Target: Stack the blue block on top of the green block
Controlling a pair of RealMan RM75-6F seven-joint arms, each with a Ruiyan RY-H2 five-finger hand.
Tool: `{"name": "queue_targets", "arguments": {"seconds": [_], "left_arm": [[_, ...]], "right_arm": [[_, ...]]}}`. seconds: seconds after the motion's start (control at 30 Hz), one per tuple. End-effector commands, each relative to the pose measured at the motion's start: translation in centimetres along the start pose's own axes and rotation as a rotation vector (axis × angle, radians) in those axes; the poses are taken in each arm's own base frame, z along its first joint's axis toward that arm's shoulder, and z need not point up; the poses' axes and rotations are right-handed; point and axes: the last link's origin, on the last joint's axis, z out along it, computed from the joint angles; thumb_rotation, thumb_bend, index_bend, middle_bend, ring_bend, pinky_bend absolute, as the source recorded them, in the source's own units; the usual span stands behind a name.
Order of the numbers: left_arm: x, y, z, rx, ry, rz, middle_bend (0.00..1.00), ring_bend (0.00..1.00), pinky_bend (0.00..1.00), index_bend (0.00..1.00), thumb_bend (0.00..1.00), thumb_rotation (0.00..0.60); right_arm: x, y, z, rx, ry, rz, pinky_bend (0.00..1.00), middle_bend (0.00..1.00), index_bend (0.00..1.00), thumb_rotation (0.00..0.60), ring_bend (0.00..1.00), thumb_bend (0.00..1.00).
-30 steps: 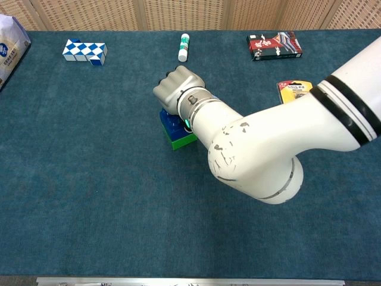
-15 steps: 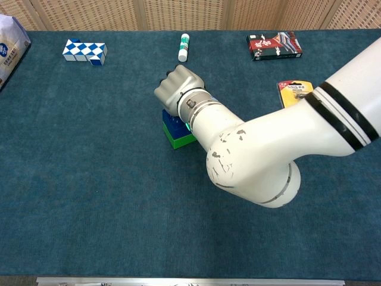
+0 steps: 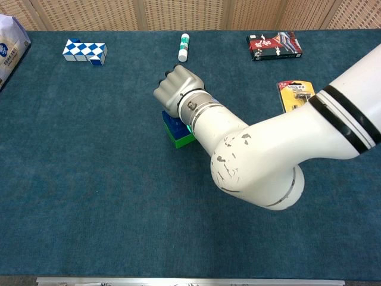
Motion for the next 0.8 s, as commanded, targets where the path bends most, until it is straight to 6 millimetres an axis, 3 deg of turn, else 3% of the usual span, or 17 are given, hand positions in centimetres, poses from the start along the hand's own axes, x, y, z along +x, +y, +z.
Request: {"name": "queue_targets", "arguments": {"seconds": [0.03, 0.2, 0.4, 0.63, 0.8], "left_arm": [[0.0, 0.0, 0.0, 0.000, 0.000, 0.001, 0.03, 0.00, 0.09, 0.25, 0.20, 0.600], [-0.1, 0.0, 0.1, 0.001, -0.003, 0.004, 0.03, 0.00, 0.09, 0.25, 0.20, 0.600], [-0.2, 0.0, 0.1, 0.002, -0.005, 0.009, 0.03, 0.00, 0.09, 0.25, 0.20, 0.600], [-0.3, 0.0, 0.2, 0.004, -0.012, 0.012, 0.03, 0.00, 0.09, 0.25, 0.20, 0.600], [-0.7, 0.2, 0.4, 0.002, -0.023, 0.017, 0.03, 0.00, 0.10, 0.25, 0.20, 0.600]], "right_arm": [[0.0, 0.2, -0.1, 0.000, -0.011, -0.001, 0.08, 0.12, 0.32, 0.600, 0.00, 0.22], [0.1, 0.8, -0.2, -0.004, -0.015, 0.008, 0.08, 0.12, 0.13, 0.600, 0.00, 0.11], [0.2, 2.0, -0.8, -0.004, -0.007, 0.049, 0.08, 0.12, 0.00, 0.600, 0.00, 0.00], [-0.4, 5.5, -3.4, -0.042, 0.075, 0.134, 0.08, 0.12, 0.01, 0.600, 0.00, 0.00], [-3.0, 9.2, -7.0, -0.091, 0.125, 0.172, 0.08, 0.17, 0.18, 0.600, 0.00, 0.00]]}}
